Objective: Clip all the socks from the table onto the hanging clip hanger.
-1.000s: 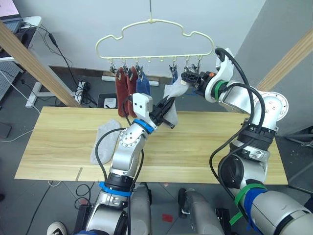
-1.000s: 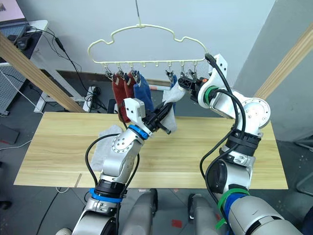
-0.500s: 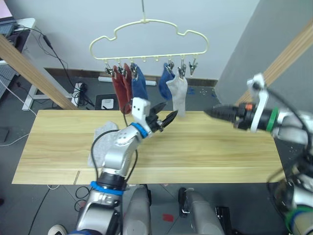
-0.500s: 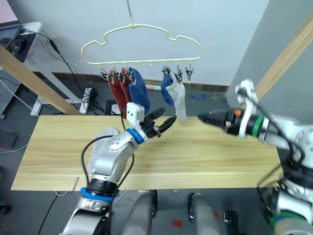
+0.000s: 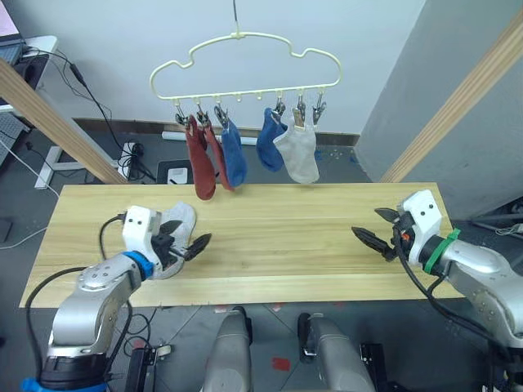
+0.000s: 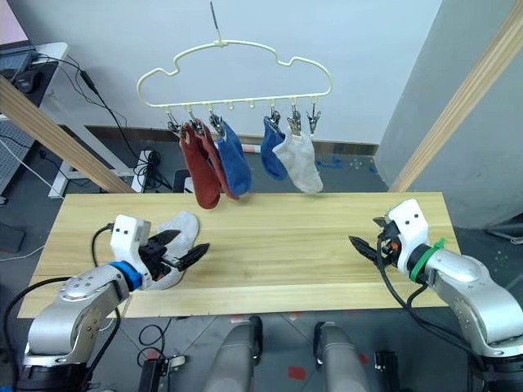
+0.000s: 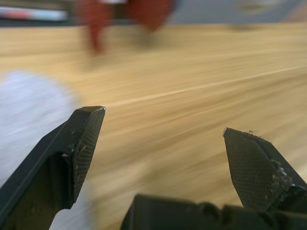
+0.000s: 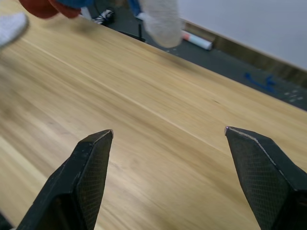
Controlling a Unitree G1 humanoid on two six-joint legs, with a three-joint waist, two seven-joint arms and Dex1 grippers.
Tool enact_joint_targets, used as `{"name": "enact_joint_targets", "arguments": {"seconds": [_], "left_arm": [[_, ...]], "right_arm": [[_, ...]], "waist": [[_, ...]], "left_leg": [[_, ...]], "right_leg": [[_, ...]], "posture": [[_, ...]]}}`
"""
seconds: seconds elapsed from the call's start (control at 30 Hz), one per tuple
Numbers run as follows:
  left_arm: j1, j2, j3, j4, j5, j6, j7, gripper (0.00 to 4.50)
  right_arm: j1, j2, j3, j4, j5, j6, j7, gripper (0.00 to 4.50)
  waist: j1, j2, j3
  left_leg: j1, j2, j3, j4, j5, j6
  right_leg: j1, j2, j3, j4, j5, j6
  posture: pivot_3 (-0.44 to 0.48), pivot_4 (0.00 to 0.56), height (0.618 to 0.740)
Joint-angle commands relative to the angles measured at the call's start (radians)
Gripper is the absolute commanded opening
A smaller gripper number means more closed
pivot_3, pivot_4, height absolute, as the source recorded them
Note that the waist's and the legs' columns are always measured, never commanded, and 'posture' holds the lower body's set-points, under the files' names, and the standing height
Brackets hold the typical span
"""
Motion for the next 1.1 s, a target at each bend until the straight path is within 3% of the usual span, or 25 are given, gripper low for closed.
{"name": "enact_joint_targets", "arguments": {"seconds": [0.03,0.2,1.1], "left_arm": [[0.032,0.026,0.047,-0.025,-0.004,-0.077,-0.04,4.48],[0.027,0.023,0.06,0.023,-0.02,-0.132,-0.08,4.48],[0.026,-0.013,0.051,0.0,0.034,-0.176,0.029,4.48]], "right_arm": [[0.043,0.008,-0.004,-0.008,-0.085,-0.085,-0.018,3.9],[0.057,0.053,-0.009,0.019,-0.133,-0.111,-0.044,3.9],[0.097,0.125,-0.044,-0.065,-0.17,-0.058,-0.102,3.9]], "waist": [[0.01,0.0,0.0],[0.015,0.0,0.0],[0.015,0.0,0.0]], "left_leg": [[0.0,0.0,0.0,0.0,0.0,0.0],[0.0,0.003,0.0,-0.001,0.001,-0.001],[0.0,0.003,-0.001,0.0,0.002,-0.004]], "right_leg": [[0.0,0.0,0.0,0.0,0.0,0.0],[-0.001,0.0,0.0,0.0,0.0,-0.001],[0.0,0.0,0.0,0.002,0.0,-0.001]], "posture": [[0.202,0.353,0.74],[0.198,0.345,0.74],[0.182,0.334,0.74]]}}
